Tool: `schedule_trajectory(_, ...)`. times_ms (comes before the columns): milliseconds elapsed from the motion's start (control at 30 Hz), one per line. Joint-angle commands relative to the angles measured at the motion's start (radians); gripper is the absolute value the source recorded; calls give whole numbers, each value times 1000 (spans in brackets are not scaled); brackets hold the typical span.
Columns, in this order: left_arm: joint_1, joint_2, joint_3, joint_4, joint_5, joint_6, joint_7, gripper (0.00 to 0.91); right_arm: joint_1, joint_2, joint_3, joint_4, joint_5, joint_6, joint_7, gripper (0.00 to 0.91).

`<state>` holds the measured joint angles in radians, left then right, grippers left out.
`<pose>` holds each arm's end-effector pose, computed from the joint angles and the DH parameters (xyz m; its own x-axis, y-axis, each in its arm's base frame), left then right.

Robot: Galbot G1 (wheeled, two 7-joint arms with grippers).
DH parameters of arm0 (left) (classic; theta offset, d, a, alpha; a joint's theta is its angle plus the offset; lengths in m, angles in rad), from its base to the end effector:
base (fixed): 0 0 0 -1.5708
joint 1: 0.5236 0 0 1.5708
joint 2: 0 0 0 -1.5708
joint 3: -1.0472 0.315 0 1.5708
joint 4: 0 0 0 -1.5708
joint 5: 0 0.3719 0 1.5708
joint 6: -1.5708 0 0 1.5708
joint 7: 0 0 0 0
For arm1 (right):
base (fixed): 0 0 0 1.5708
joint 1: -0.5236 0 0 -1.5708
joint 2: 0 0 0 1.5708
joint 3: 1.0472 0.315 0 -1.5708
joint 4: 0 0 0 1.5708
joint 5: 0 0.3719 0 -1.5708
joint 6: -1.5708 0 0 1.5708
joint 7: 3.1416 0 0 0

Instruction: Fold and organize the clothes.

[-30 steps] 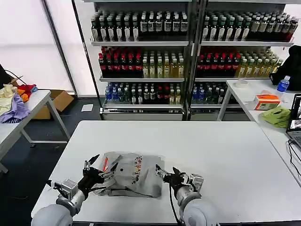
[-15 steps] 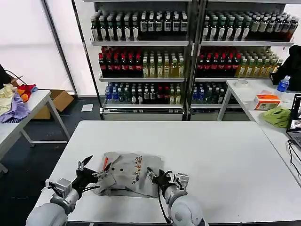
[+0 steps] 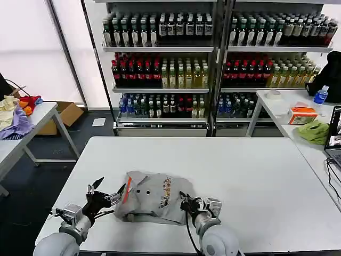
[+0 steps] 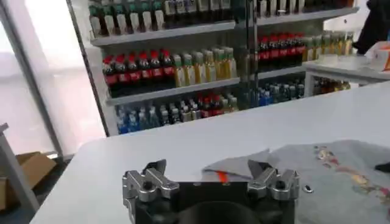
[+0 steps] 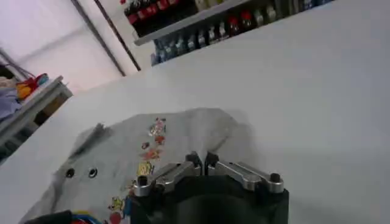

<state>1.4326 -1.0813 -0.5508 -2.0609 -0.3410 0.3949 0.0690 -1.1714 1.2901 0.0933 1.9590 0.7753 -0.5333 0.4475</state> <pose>0.2591 0.0737 -0.2339 -0.9203 0.2106 0.3297 0.2555 0.9617 0.0990 0.2848 0.0897 -0.2443 -0.8098 -0.3137 0.4958 -0.1392 0.9237 0.3570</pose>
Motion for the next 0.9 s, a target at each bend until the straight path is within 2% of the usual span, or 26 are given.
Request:
schedule_trajectory(33, 5, -36, 2, -6, -6, 4, -24, 907, -7, -286, 143, 48, -98, -32, -118, 0)
schedule_trajectory(133, 7, -50, 8, -11, -6, 4, -28, 907, 18, -376, 170, -4, -95, -36, -134, 0)
schedule_trajectory(200, 8, -60, 14, -17, -5, 4, -28, 907, 33, -393, 176, -34, -99, -36, -135, 0)
schedule_trajectory(233, 9, -65, 18, -22, -4, 6, -28, 907, 55, -402, 178, -65, -125, -34, -153, 0)
schedule_trajectory(367, 10, -79, 22, -31, -5, 9, -28, 907, 88, -374, 171, -135, -264, -32, -161, 0)
schedule_trajectory(400, 10, -81, 21, -31, -4, 9, -28, 907, 90, -367, 171, -144, -273, -42, -157, 71)
schedule_trajectory(433, 14, -84, 21, -32, -5, 9, -29, 907, 84, -363, 172, -145, -276, -44, -160, 302)
schedule_trajectory(467, 16, -85, 19, -32, -5, 8, -28, 907, 74, -359, 173, -139, -287, -44, -167, 907)
schedule_trajectory(567, 30, -87, 16, -32, -5, 4, -27, 907, 42, -335, 195, -98, -359, -44, -163, 907)
schedule_trajectory(600, 34, -88, 16, -31, -5, 4, -28, 907, 24, -317, 217, -66, -436, -39, -154, 907)
schedule_trajectory(667, 38, -90, 18, -31, -5, 4, -27, 907, -4, -299, 241, 21, -486, -21, -155, 907)
schedule_trajectory(800, 31, -87, 30, -42, -3, 13, -28, 907, -54, -288, 235, 213, -465, -39, -138, 907)
schedule_trajectory(900, 27, -89, 37, -52, -3, 20, -30, 907, -98, -300, 184, 282, -434, -46, -140, 907)
